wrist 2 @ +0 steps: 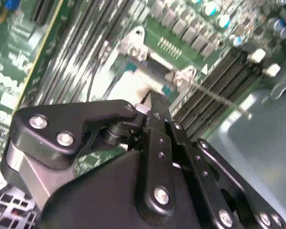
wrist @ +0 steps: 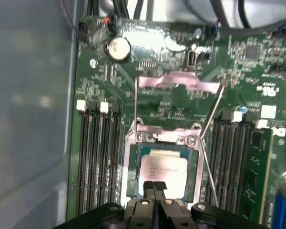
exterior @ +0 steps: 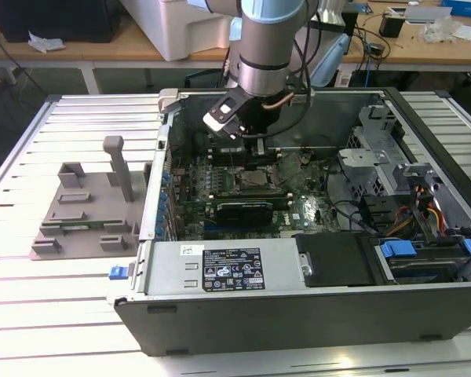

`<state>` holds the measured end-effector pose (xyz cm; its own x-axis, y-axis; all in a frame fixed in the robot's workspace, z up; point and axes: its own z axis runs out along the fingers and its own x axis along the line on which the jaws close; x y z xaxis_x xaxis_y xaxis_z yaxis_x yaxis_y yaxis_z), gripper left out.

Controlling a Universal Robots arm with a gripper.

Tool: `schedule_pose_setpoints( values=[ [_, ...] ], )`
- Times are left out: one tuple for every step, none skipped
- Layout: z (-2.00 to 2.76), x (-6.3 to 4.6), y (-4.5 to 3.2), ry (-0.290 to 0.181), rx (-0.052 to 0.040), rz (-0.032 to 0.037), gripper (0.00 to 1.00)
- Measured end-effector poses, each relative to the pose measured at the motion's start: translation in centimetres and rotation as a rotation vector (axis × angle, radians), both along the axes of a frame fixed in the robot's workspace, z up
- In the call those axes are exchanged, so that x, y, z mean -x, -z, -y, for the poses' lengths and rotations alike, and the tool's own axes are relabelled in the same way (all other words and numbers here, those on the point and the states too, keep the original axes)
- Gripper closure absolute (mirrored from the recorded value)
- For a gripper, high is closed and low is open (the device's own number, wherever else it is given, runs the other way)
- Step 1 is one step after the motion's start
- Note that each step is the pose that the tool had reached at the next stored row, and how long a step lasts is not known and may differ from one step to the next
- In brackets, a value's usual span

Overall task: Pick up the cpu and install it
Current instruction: 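Place the cpu into insertion slot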

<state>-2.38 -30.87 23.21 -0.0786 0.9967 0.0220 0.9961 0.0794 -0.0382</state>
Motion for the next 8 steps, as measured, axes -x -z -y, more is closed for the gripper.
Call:
schedule_pose_setpoints(
  values=[
    [0.00,0.0,-1.25,0.000,0.0002,-0.0001,0.89],
    [0.00,0.0,-1.94,0.000,0.0001,0.0000,0.89],
    [0.00,0.0,-2.66,0.000,0.0001,-0.0001,0.89],
    [0.00,0.0,-3.13,0.000,0.0002,-0.0001,0.89],
    [0.00,0.0,-3.56,0.000,0.0000,-0.0001,0.89],
    [0.00,0.0,-3.90,0.000,-0.0003,0.0000,0.89],
    [0.00,0.0,-4.32,0.000,-0.0004,-0.0001,0.89],
    [0.00,0.0,-4.87,0.000,-0.0006,-0.0001,0.89]
  ],
)
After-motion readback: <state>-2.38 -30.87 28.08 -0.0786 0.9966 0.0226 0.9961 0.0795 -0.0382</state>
